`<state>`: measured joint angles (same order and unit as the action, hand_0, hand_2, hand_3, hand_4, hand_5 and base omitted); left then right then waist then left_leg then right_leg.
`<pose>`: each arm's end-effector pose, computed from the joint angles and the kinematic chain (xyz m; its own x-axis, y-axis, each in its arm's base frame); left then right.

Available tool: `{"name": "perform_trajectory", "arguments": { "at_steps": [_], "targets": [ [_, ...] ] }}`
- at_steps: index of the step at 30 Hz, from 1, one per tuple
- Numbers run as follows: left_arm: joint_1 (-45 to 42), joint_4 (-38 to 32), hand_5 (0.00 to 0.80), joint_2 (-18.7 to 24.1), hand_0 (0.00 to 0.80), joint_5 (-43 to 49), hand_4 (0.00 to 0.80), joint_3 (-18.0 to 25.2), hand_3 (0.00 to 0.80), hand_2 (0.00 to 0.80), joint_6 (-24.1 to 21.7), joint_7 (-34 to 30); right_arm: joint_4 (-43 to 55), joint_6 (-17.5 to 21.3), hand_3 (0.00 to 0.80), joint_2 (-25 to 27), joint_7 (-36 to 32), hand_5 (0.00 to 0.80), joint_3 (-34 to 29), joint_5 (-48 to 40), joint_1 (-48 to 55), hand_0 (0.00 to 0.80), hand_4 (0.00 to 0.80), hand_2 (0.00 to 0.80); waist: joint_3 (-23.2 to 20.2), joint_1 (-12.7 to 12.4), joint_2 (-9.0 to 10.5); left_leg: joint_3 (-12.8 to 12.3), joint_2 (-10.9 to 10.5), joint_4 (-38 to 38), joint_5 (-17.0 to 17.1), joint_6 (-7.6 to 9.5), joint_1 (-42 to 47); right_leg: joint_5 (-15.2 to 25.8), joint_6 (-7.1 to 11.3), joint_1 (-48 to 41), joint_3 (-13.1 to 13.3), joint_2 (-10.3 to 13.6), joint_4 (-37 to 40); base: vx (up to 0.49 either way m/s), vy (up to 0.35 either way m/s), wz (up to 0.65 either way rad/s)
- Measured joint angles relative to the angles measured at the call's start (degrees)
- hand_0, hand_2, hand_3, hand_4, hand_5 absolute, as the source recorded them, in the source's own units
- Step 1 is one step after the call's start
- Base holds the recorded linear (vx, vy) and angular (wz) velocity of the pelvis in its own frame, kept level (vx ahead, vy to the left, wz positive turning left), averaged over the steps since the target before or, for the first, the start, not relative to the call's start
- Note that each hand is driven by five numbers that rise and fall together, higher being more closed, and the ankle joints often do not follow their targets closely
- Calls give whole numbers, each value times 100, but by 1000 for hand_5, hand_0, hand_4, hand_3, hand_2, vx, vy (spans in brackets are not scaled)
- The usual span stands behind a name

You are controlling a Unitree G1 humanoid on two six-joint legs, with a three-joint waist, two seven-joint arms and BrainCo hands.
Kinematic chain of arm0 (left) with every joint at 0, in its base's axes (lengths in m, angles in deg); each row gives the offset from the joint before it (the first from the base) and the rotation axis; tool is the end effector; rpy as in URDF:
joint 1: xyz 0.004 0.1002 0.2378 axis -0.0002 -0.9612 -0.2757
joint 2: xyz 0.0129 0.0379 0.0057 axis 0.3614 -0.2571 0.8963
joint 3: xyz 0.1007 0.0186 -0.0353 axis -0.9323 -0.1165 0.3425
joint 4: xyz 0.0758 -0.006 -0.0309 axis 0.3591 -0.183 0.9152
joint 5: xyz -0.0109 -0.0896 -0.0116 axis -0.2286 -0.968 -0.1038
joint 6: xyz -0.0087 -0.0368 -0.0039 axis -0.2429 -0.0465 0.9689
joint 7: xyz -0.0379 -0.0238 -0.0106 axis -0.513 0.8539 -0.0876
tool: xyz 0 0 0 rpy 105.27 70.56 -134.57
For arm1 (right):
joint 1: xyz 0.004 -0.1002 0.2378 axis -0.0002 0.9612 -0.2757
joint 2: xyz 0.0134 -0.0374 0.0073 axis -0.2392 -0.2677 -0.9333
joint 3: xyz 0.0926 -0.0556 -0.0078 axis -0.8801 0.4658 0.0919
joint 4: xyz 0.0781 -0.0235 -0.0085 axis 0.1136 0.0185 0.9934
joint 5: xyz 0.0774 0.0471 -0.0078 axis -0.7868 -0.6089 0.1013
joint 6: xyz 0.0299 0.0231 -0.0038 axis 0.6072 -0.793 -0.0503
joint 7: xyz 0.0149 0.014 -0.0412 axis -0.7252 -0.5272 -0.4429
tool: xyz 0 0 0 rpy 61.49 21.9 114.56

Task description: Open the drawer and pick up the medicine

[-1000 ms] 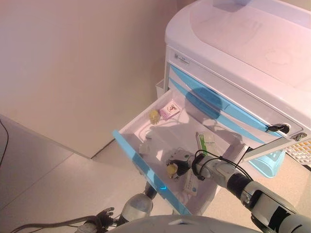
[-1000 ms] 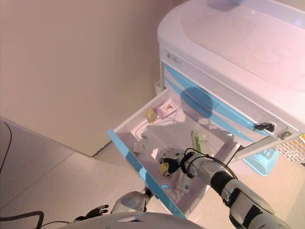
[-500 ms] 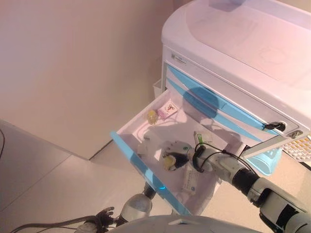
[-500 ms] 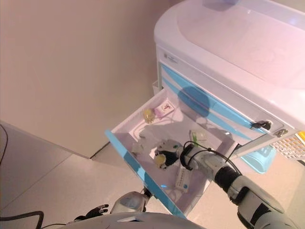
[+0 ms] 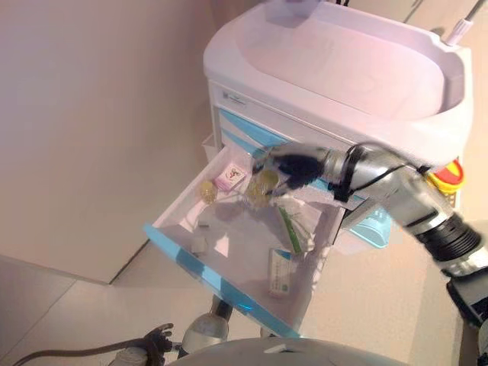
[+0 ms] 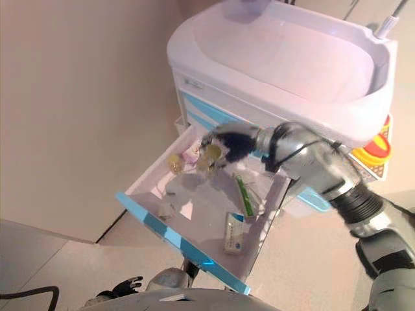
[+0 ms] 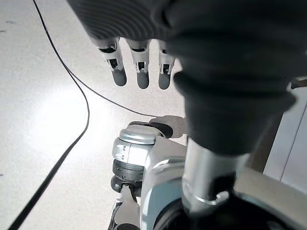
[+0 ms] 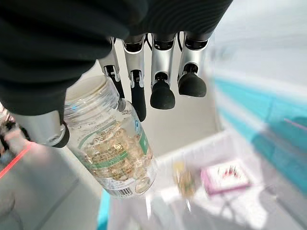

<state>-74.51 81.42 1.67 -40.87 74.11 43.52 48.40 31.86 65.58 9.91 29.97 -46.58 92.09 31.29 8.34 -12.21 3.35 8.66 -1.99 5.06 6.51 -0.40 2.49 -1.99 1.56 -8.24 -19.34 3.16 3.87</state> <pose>0.0486 0.2468 -0.1053 0.3192 0.0569 -0.9460 0.1801 0.9764 0.1195 0.2638 -0.1750 0.2370 0.5755 0.8096 -0.1159 -0.2857 0.0662 -0.9560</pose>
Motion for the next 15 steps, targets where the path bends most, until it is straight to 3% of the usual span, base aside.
{"name": "perform_trajectory", "arguments": {
  "at_steps": [6, 15],
  "targets": [
    [-8, 106, 0, 25, 0, -32, 0, 4, 0, 0, 79, -38, -537, -297, 800, 276, 679, 800, -429, -361, -986, 800, 800, 800, -148, 52, 69, -61, -2, -1, -17, 15, 41, 2, -2, -18, 61, 4, -3, 45, 21, -5],
    [-110, 208, 0, 29, 0, -216, 0, -1, 0, 0, 101, -108, -2322, -702, 800, 999, 1488, 800, -161, -588, -2017, 800, 800, 800, -264, 57, 85, -29, -4, 1, -25, 22, 105, -18, 26, -129, 30, -3, 2, 43, 12, 2]
  ]
}}
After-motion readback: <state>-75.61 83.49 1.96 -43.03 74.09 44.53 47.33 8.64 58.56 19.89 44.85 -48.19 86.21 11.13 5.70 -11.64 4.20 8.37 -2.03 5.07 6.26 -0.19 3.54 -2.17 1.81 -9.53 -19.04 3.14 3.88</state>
